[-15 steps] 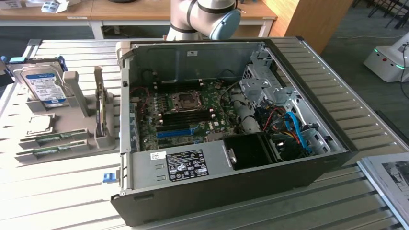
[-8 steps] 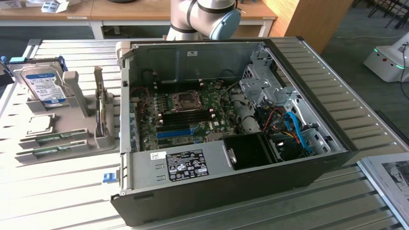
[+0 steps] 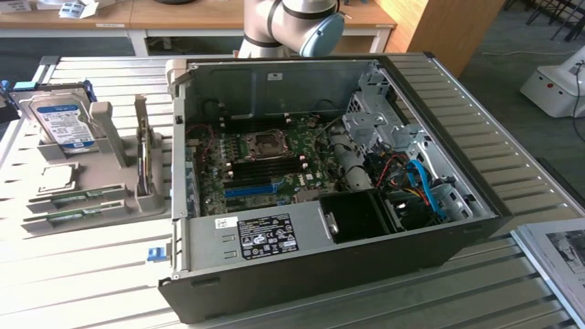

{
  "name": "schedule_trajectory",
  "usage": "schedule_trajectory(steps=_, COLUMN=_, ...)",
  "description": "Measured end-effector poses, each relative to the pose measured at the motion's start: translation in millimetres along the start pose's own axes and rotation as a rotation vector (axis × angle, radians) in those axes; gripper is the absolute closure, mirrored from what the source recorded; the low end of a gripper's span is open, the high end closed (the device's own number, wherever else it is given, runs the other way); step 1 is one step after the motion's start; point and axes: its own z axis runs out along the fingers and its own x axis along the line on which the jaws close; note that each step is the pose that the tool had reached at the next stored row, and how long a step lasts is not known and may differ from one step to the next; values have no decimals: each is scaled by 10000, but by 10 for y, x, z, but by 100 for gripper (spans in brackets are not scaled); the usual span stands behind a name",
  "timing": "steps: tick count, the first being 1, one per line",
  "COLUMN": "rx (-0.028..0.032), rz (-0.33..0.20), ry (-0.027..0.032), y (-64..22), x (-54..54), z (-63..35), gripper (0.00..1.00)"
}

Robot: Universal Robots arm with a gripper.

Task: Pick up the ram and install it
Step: 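Pick up the ram and move it above insertion slot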

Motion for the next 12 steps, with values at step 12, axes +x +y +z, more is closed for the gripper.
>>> schedule_trajectory(steps=12, rx=17, rz=1046, ry=-46, y=0, x=0, z=1, gripper=90)
